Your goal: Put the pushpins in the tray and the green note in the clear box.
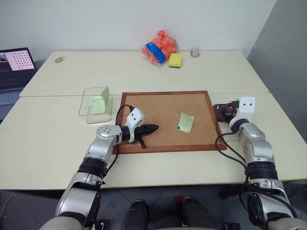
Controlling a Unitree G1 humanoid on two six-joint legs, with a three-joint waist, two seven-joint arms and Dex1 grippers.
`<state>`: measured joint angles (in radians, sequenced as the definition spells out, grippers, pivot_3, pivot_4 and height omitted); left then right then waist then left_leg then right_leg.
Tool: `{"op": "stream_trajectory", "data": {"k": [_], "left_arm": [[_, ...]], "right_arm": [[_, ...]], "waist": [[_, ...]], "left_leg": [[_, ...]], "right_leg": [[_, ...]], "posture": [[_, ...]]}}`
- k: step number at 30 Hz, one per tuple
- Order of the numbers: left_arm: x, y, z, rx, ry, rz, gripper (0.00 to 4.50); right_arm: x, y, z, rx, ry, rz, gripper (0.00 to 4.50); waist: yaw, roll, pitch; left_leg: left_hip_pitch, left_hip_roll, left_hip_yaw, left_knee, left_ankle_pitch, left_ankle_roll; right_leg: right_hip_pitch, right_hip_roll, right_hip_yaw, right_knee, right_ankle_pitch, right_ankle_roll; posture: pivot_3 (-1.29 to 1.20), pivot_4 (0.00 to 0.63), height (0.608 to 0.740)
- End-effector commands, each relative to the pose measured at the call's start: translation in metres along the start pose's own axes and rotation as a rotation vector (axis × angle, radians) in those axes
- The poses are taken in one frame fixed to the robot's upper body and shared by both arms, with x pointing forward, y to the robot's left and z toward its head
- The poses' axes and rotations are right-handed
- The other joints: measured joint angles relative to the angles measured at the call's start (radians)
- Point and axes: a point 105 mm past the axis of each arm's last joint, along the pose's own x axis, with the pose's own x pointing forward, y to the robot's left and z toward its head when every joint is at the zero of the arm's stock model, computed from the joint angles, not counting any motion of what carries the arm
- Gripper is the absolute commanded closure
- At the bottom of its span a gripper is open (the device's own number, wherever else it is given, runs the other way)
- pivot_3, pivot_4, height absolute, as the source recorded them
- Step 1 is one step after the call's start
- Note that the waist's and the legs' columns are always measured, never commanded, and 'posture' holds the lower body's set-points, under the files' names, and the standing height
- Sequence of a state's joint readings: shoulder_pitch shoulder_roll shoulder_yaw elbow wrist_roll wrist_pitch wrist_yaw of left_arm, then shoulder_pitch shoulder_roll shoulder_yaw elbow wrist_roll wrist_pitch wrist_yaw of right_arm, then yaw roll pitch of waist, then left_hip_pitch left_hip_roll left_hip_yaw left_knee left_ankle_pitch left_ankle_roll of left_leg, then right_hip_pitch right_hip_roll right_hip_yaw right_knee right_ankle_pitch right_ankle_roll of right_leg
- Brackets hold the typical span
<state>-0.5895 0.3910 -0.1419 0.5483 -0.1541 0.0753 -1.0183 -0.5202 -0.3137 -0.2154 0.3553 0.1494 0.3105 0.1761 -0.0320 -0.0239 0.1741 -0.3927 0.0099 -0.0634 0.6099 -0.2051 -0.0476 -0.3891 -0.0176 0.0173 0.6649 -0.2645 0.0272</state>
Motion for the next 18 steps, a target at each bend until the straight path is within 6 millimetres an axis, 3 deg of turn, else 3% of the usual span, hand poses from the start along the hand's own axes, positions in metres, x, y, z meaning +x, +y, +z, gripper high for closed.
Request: {"op": "stream_trajectory", "data": {"k": [1,5,18], "left_arm": [[-0.002,-0.006,-0.024,-0.037,0.081,-0.007,4.5],[-0.001,-0.006,-0.023,-0.036,0.08,-0.008,4.5],[-0.002,-0.004,-0.022,-0.034,0.079,-0.003,4.5]], "right_arm": [[0.0,-0.002,0.019,0.015,-0.073,0.001,0.88],[0.001,0.001,0.02,0.034,-0.078,0.022,0.03],[0.008,0.023,0.021,0.109,-0.082,0.098,0.03]], "waist": [[0.0,0.0,0.0],[0.0,0.0,0.0],[0.0,0.0,0.0]], "left_leg": [[0.0,0.0,0.0,0.0,0.0,0.0],[0.0,0.0,0.0,0.0,0.0,0.0],[0.0,0.0,0.0,0.0,0.0,0.0]], "right_leg": [[0.0,0.0,0.0,0.0,0.0,0.0],[0.0,0.0,0.0,0.0,0.0,0.0],[0.0,0.0,0.0,0.0,0.0,0.0]], "posture": [[0.0,0.15,0.74],[0.0,0.15,0.74],[0.0,0.15,0.74]]}}
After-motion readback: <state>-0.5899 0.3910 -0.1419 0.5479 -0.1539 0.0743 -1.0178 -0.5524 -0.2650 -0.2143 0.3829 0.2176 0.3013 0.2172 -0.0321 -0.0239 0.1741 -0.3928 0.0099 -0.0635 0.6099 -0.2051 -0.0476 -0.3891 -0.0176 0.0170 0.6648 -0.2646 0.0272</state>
